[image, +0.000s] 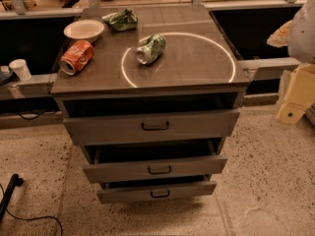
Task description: Open top drawer
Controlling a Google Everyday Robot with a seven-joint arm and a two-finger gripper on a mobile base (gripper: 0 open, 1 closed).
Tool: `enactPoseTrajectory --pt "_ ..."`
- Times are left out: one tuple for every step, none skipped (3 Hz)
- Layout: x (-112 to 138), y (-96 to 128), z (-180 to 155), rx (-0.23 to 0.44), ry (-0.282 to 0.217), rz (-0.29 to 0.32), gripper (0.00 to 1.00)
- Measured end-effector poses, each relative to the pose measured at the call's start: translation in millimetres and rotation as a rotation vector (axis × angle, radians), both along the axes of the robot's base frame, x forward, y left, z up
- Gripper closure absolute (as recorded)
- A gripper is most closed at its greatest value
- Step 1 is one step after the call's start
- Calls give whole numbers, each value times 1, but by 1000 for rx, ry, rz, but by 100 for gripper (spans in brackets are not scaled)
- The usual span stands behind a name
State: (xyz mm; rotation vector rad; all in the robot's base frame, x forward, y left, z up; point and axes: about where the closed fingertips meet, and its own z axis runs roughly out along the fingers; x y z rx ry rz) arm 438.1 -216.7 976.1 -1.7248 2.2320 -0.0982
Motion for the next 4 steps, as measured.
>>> enactPoseTrajectory --pt "0 0 0 0 0 0 0" --pt "4 -1 -20 11 -23 1 0" --pt "6 9 -111 -5 -27 38 0" --pt "5 34 -180 -39 -6 126 0"
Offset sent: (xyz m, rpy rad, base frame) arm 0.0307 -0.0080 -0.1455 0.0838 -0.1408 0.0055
